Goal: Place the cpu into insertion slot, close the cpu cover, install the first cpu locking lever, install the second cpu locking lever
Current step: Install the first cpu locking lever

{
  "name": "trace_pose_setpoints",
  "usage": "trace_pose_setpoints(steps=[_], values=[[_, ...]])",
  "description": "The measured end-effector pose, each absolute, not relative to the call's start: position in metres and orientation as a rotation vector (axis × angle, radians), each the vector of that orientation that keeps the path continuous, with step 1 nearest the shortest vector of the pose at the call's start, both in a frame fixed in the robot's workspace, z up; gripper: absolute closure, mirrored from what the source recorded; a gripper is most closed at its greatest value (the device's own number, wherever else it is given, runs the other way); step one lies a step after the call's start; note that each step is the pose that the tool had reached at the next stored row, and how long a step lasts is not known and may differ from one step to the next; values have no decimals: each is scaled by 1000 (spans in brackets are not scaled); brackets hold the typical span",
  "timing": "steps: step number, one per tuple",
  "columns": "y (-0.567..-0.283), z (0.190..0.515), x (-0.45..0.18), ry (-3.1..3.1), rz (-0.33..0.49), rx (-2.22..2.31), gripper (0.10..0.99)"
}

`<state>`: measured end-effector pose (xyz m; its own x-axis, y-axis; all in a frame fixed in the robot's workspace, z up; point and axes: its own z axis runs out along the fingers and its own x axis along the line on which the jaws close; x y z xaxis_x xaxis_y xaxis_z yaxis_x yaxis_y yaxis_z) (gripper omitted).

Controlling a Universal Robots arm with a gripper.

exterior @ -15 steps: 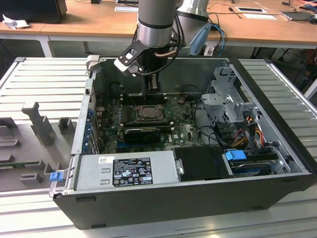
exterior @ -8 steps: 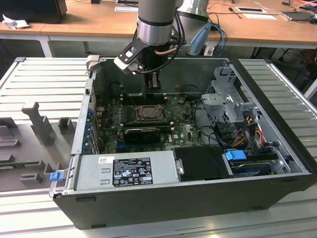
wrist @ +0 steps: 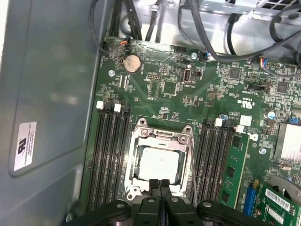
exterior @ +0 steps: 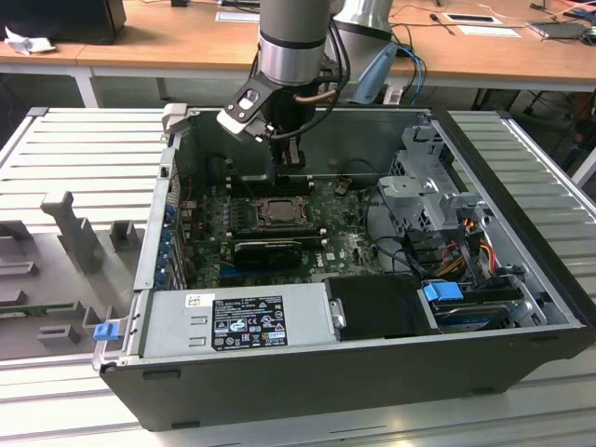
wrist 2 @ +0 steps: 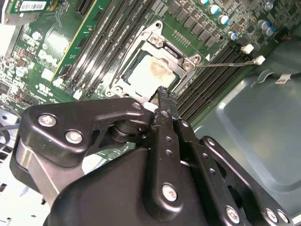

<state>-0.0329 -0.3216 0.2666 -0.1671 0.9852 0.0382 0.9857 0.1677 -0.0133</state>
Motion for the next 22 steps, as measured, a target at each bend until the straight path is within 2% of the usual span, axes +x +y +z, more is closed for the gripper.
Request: trace_pose_setpoints(steps=[22], values=[[-322,267,-33,-2575,-16,-1730,980]])
